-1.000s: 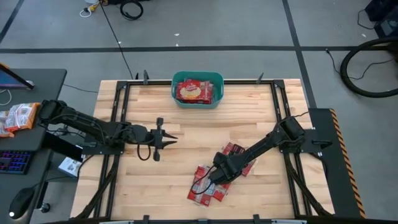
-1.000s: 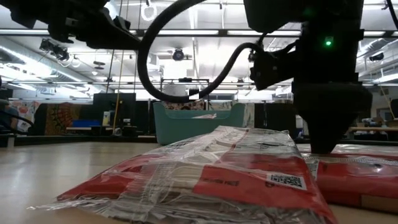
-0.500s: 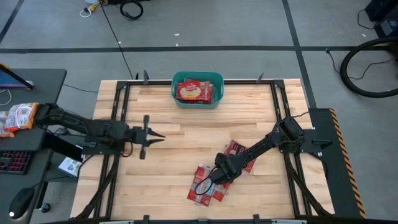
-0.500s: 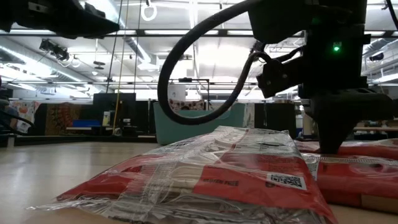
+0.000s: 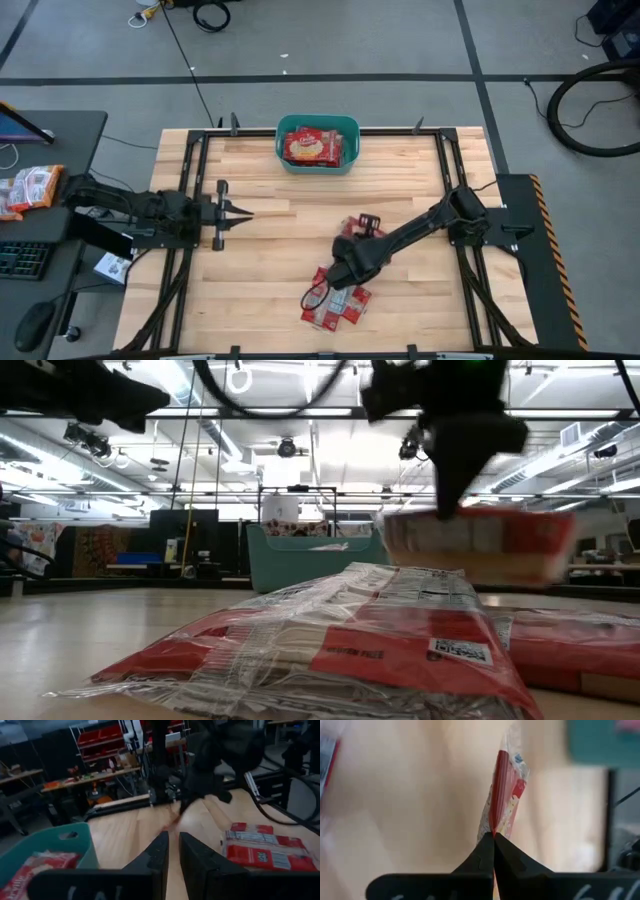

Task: Sort popcorn bags into baskets
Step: Put the popcorn bag into the green bin

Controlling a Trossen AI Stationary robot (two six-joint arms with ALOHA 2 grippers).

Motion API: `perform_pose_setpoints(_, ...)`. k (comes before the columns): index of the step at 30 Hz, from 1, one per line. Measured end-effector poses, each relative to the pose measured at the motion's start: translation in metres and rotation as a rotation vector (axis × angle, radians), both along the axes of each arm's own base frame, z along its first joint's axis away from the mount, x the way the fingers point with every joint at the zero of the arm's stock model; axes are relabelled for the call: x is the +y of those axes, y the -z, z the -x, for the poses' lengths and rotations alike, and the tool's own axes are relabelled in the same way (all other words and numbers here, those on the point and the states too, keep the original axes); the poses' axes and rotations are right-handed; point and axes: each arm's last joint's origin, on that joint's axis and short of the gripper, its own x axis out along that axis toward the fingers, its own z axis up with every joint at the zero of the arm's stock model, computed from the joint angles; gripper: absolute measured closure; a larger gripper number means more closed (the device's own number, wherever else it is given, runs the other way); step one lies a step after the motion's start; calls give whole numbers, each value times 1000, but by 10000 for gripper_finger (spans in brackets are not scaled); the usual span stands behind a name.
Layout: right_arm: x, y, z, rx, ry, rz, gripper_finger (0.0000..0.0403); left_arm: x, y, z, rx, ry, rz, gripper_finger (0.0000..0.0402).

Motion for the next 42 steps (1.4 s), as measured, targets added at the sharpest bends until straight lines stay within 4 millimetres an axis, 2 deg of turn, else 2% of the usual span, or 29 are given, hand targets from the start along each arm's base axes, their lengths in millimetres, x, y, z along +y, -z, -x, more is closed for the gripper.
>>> perform_pose_setpoints(6,-18,-37,-22,-70,-124,114,400,0,1,0,8,-1,74,353)
perform_pose_setpoints(10,-40,-55,-39,-94,-209,152,401,0,1,0,9,-2,99,353)
perform_pose_setpoints(19,-111,-69,-85,-178,-396,255,401,0,1,0,8,-2,120,353)
perform_pose_setpoints(24,-163,-75,-95,-180,-405,323,401,0,1,0,7,-2,124,353)
perform_pose_setpoints(28,-206,-74,-96,-195,-390,324,400,0,1,0,7,-2,124,353)
perform_pose_setpoints(34,-256,-62,-91,-206,-405,298,400,0,1,0,7,-2,124,353)
perform_pose_setpoints(37,-276,-53,-87,-225,-403,273,400,0,1,0,7,-2,124,353)
perform_pose_setpoints(42,-295,-34,-77,-200,-362,236,388,0,1,0,6,-2,124,353)
